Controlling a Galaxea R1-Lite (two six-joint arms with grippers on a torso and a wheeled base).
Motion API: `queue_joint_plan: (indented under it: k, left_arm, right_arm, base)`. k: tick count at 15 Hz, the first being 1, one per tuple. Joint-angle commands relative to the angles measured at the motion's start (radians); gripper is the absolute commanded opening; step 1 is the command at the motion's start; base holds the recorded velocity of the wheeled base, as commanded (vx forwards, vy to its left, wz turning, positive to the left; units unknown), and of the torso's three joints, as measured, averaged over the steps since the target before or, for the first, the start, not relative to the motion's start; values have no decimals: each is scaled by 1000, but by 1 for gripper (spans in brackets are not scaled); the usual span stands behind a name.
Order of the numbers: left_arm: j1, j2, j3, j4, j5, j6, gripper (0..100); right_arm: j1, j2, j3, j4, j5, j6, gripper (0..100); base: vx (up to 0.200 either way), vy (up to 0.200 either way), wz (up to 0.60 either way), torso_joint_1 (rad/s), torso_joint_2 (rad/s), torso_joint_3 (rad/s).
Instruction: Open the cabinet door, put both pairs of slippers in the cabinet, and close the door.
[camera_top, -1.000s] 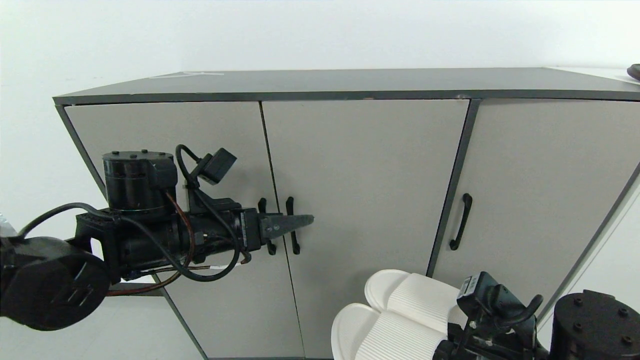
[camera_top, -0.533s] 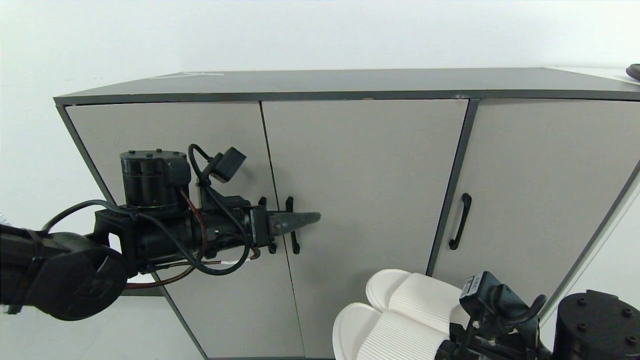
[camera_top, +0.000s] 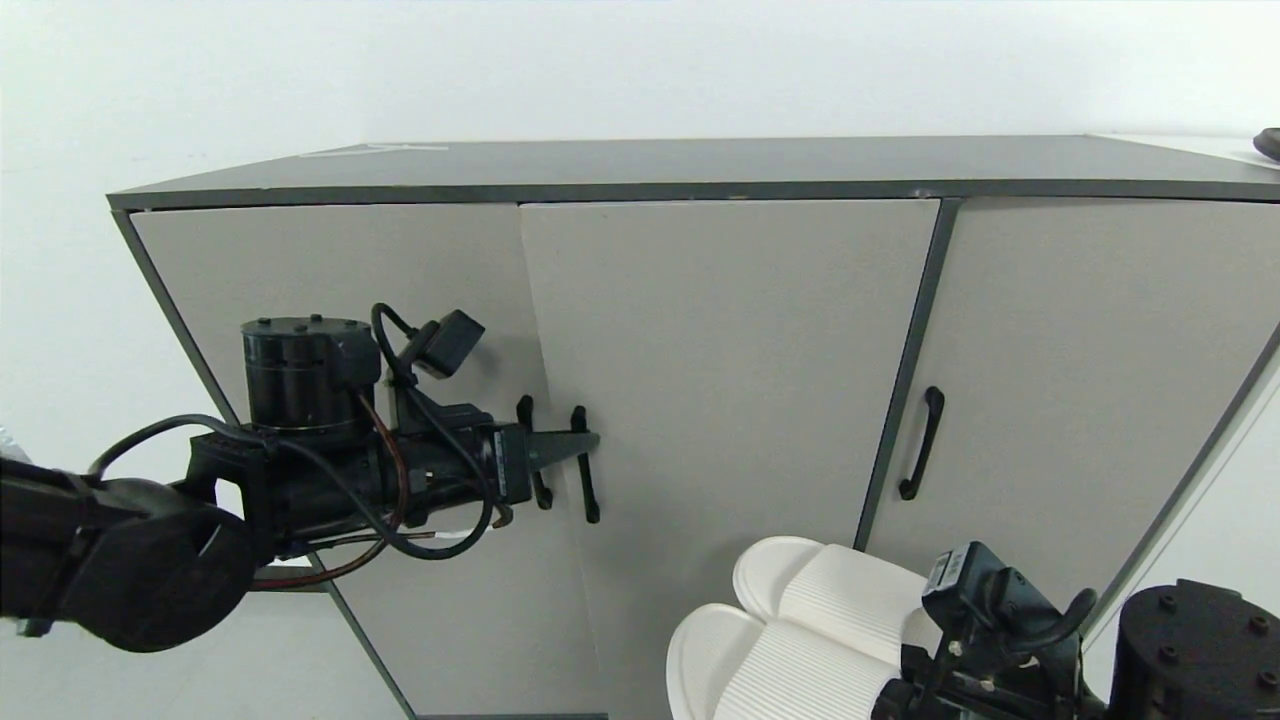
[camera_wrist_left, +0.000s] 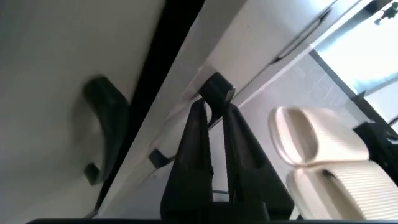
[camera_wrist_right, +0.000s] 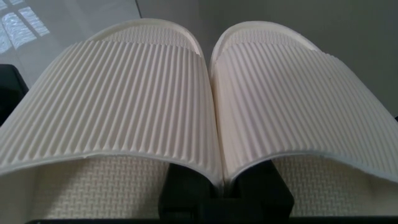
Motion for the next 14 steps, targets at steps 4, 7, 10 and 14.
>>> queue_joint_plan:
  k: [4, 7, 10, 14]
  left_arm:
    - [-14, -198, 195, -27, -4, 4, 0]
    - [74, -450, 361, -36, -5, -9, 0]
    - [181, -514, 328, -27, -7, -32, 0]
    - [223, -338, 195, -33, -7, -62, 0]
  right_arm:
    - [0, -1, 2, 0, 0, 0, 0]
    - [-1, -1, 5, 0, 0, -2, 0]
    - [-1, -2, 8, 0, -1, -28, 0]
    - [-1, -5, 8, 0, -3, -28, 0]
  base:
    - [0, 0, 0, 0, 0, 0]
    - [0, 0, 0, 0, 0, 0]
    - [0, 0, 0, 0, 0, 0]
    - [0, 0, 0, 0, 0, 0]
